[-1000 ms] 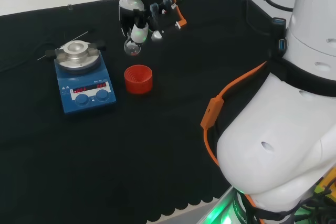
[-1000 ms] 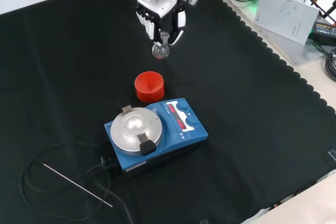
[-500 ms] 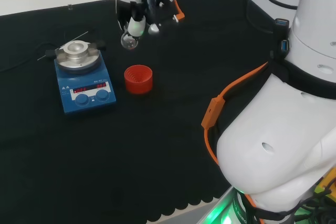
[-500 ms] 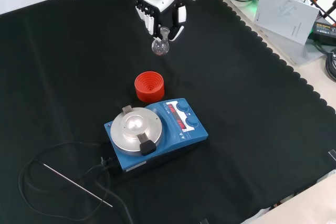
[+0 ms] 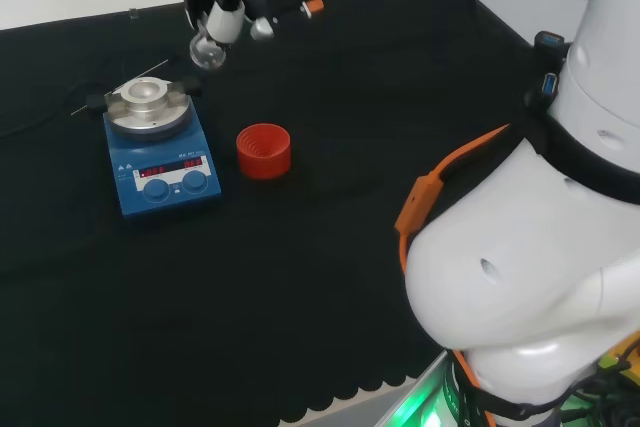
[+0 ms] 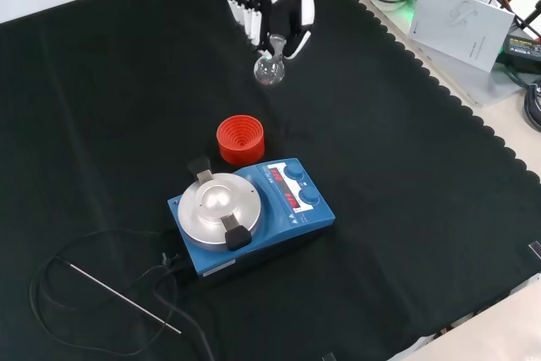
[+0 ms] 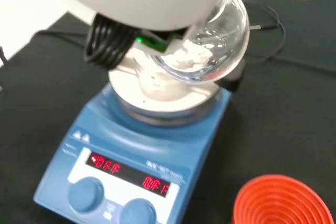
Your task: Place the round-bottom flask on the heater.
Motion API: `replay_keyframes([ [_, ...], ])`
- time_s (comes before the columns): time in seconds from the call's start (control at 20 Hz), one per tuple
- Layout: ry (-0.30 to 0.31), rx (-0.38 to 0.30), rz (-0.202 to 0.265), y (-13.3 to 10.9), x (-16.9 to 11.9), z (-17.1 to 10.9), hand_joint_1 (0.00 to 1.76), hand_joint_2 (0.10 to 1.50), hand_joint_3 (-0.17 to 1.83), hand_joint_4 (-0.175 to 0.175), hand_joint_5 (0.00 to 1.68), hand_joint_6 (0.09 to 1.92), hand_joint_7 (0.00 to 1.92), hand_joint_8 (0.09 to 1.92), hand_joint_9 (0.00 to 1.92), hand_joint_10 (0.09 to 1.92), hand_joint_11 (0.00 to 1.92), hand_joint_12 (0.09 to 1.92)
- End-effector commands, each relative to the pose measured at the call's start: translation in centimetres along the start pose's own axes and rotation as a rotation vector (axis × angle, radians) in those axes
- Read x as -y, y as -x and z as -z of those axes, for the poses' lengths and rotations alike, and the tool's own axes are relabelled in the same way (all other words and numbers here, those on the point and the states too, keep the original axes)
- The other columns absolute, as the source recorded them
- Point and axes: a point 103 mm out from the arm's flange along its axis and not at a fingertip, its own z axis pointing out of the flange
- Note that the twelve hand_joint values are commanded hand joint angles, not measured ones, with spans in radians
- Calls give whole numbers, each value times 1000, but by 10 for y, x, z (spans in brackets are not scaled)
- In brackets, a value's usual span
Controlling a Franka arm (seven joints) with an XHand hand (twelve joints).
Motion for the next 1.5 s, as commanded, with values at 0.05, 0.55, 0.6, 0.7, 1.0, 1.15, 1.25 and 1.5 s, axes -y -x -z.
replay_keyframes([
  [0.05, -38, -11, -89, -13, -27, -4, 1328, 479, 950, -175, 1225, 718, 1459, 664, 1722, 344, 1664, 892],
  [0.55, -77, -54, -89, -2, -46, -16, 1328, 478, 951, -175, 1225, 718, 1459, 664, 1724, 343, 1672, 895],
  [0.6, -77, -55, -83, 0, -48, -15, 1328, 478, 951, -175, 1225, 718, 1459, 664, 1725, 343, 1672, 895],
  [0.7, -79, -61, -78, 4, -51, -14, 1328, 478, 952, -175, 1225, 718, 1459, 664, 1725, 343, 1673, 896],
  [1.0, -64, -63, -57, 20, -53, 0, 1328, 478, 952, -175, 1225, 718, 1459, 665, 1726, 342, 1674, 898],
  [1.15, -81, -82, -36, 24, -54, 6, 1328, 477, 952, -175, 1225, 719, 1459, 665, 1727, 342, 1674, 899],
  [1.25, -98, -65, -7, 26, -54, 11, 1328, 477, 952, -175, 1225, 719, 1459, 665, 1727, 341, 1675, 899],
  [1.5, -90, -46, -3, 32, -54, 21, 1328, 476, 954, -175, 1225, 719, 1459, 666, 1728, 341, 1676, 901],
])
